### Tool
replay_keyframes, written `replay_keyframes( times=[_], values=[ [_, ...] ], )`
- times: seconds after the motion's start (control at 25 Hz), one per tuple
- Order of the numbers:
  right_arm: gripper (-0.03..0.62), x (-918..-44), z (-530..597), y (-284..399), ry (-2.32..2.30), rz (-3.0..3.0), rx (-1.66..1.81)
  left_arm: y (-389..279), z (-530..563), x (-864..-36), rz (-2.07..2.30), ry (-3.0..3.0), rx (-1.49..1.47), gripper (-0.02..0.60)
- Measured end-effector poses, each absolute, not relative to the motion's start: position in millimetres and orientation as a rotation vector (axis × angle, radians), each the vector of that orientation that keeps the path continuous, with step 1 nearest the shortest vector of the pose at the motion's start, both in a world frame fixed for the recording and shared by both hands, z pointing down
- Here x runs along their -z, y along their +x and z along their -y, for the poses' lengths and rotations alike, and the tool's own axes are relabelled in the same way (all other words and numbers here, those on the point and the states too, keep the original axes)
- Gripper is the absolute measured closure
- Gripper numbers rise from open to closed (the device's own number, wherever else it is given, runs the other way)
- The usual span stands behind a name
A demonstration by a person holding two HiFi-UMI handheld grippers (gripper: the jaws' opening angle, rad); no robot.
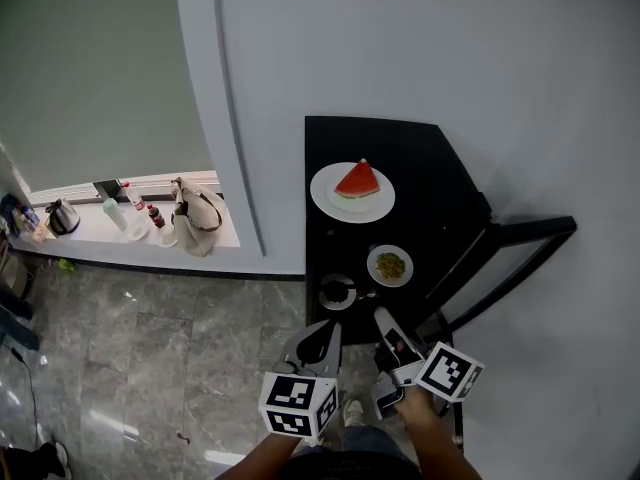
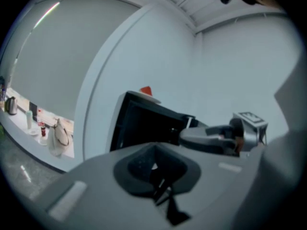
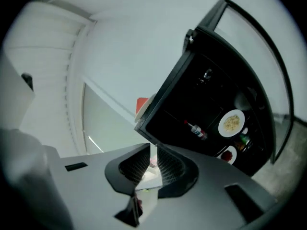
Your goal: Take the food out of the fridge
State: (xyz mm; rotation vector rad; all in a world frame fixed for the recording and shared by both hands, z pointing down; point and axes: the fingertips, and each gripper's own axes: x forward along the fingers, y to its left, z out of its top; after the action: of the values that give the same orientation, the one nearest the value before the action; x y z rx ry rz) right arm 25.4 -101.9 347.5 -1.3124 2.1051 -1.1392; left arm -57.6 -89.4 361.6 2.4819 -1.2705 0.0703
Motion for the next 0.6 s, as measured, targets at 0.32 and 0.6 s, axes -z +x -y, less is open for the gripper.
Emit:
replay_keyframes(
  times=[0.32, 0.6],
  values=[
    [0.58, -360, 64, 17, -1.656, -2.518, 0.724, -44, 69, -363, 1.265, 2.527, -0.13, 0.597],
    [0.589, -368, 57, 9, -1.815, -2.706, 0.435, -44, 65, -373, 1.294, 2.534, -0.203, 0.597]
  ],
)
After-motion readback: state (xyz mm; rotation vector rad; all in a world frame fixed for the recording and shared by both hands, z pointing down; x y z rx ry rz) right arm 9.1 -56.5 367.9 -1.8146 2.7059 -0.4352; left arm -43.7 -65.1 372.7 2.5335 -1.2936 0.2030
